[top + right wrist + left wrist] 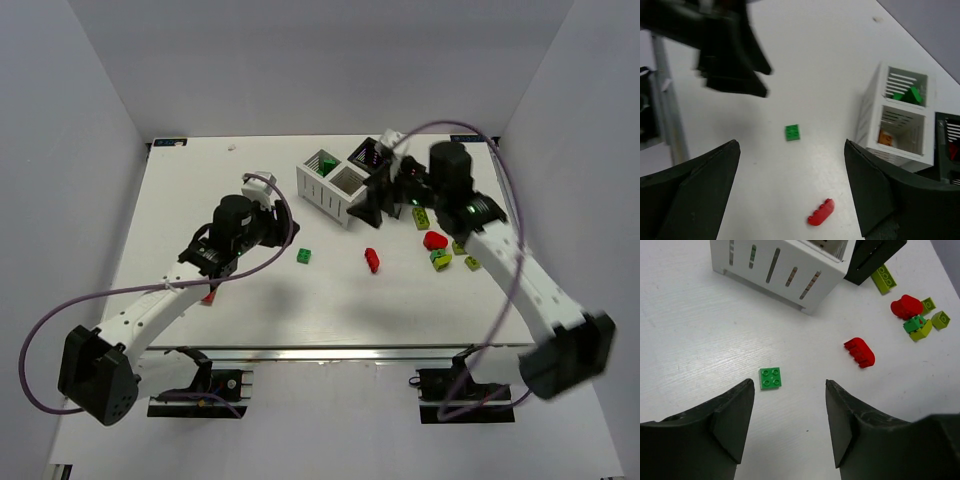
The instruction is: Sort the legos into containers by color
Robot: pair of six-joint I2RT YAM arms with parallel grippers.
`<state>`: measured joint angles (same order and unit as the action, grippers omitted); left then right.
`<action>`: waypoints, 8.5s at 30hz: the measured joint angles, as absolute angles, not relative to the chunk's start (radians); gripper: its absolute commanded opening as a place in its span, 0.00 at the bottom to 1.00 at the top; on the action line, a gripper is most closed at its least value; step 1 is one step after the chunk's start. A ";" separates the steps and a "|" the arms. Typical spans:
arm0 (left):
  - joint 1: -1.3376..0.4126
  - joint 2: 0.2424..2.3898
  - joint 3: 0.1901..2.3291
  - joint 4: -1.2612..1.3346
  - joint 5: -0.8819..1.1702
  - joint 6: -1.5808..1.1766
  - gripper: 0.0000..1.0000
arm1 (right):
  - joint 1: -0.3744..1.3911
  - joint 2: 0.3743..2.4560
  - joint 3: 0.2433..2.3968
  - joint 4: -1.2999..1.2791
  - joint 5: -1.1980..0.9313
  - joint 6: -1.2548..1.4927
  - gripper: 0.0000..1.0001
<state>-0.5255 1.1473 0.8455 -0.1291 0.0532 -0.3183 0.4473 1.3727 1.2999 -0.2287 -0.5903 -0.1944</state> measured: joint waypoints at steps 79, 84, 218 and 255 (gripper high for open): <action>-0.701 1.684 1.186 -0.355 -0.307 -0.287 0.04 | 0.485 0.951 0.834 -0.229 -0.448 -0.378 0.00; -0.683 1.652 1.299 -0.305 -0.332 -0.252 0.06 | 0.485 0.941 0.834 -0.216 -0.429 -0.374 0.00; -0.611 1.074 0.941 -0.022 -0.078 -0.270 0.98 | 0.213 1.499 0.802 -0.253 0.181 -0.403 0.60; -0.611 1.074 0.941 -0.022 -0.078 -0.262 0.98 | 0.246 1.521 0.813 -0.251 0.092 -0.433 0.00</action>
<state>-0.6113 1.0737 0.9409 -0.0216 -0.0776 -0.2623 0.2462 1.5208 0.8135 -0.2508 0.0921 -0.4332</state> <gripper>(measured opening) 0.982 0.447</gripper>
